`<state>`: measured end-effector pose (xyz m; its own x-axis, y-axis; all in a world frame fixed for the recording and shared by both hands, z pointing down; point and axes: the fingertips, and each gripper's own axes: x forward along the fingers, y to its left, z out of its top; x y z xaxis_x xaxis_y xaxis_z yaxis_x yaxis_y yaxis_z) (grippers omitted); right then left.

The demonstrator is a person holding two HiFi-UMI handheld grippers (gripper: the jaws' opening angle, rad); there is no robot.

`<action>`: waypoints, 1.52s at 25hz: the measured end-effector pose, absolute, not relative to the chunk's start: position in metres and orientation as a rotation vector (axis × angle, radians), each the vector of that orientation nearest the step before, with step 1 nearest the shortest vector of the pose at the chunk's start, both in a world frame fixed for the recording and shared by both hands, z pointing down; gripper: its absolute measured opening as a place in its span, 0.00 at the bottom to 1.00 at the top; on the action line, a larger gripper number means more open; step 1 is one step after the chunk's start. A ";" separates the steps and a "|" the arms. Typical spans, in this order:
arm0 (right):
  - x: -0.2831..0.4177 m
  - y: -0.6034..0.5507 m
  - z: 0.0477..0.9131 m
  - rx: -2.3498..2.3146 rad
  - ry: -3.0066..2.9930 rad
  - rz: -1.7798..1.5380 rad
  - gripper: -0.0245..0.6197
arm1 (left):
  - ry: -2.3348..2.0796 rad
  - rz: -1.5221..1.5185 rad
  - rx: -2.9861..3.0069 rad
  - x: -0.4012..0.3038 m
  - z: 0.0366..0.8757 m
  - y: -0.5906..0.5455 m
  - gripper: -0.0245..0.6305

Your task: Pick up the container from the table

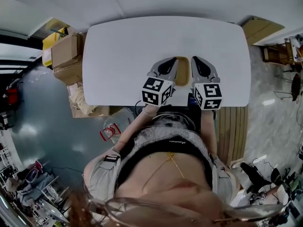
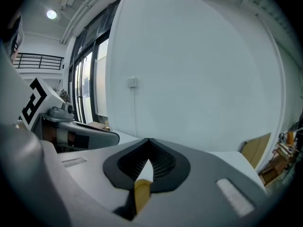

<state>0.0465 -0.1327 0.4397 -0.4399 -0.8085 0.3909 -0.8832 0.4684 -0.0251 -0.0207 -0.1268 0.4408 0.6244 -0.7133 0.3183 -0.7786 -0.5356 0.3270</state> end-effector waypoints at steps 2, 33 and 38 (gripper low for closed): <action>0.053 -0.135 0.438 1.424 -2.404 0.320 0.08 | -1.210 0.203 2.404 -0.018 0.439 -0.129 0.04; 0.054 -0.150 0.459 1.346 -2.442 0.352 0.08 | -1.302 0.247 2.386 -0.013 0.449 -0.146 0.04; 0.053 -0.151 0.472 1.357 -2.419 0.384 0.08 | -1.295 0.264 2.382 -0.017 0.459 -0.147 0.04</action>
